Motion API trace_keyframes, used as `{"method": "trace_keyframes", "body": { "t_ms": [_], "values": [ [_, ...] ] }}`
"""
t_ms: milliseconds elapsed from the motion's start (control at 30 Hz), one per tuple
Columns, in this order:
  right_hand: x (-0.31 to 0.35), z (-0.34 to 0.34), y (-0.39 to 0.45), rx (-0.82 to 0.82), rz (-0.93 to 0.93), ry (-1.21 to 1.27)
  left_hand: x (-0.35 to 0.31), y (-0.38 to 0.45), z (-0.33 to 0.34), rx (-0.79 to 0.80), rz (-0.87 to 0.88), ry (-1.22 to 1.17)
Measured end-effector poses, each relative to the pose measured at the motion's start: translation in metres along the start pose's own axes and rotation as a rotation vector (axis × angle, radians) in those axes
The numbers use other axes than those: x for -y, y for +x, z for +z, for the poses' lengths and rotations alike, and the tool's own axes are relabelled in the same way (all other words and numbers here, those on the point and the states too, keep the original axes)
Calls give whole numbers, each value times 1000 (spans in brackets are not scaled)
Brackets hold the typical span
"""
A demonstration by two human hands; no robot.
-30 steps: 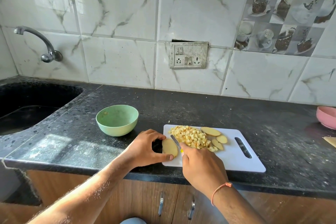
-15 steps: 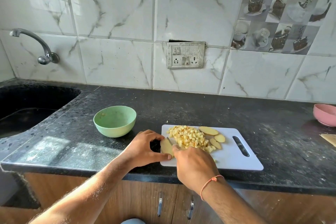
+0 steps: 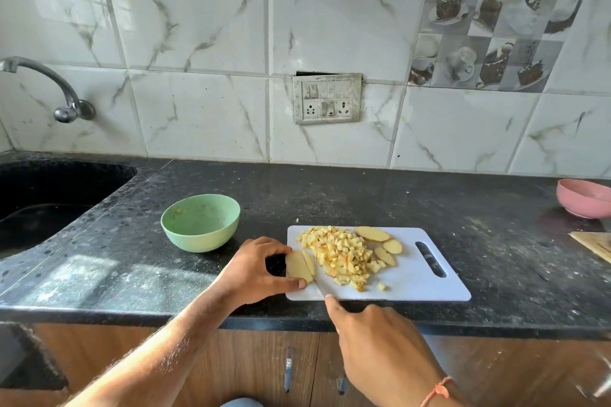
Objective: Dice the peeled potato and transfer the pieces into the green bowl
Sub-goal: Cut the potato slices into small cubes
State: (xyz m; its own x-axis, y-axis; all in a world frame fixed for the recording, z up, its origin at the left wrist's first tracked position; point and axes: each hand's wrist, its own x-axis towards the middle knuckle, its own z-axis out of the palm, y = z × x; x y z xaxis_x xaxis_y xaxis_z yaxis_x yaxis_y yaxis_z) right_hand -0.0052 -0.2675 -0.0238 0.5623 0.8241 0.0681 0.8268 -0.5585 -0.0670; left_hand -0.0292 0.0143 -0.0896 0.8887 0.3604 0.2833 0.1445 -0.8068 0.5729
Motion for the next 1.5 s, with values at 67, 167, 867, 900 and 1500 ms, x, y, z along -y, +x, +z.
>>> {"method": "trace_keyframes", "body": {
  "t_ms": [67,167,867,900,1500],
  "values": [
    [-2,-2,-6,-6,11,12,1,-2,0,-26,13,16],
    [-3,-4,-11,-81,15,76,0,-5,0,-41,24,42],
    [29,8,67,-138,43,-54,10,1,-3,-5,60,-48],
    [30,8,68,-130,45,-61,10,2,-3,-6,59,-47],
    [14,10,15,-16,9,-28,10,2,-1,9,10,-28]
  ]
}}
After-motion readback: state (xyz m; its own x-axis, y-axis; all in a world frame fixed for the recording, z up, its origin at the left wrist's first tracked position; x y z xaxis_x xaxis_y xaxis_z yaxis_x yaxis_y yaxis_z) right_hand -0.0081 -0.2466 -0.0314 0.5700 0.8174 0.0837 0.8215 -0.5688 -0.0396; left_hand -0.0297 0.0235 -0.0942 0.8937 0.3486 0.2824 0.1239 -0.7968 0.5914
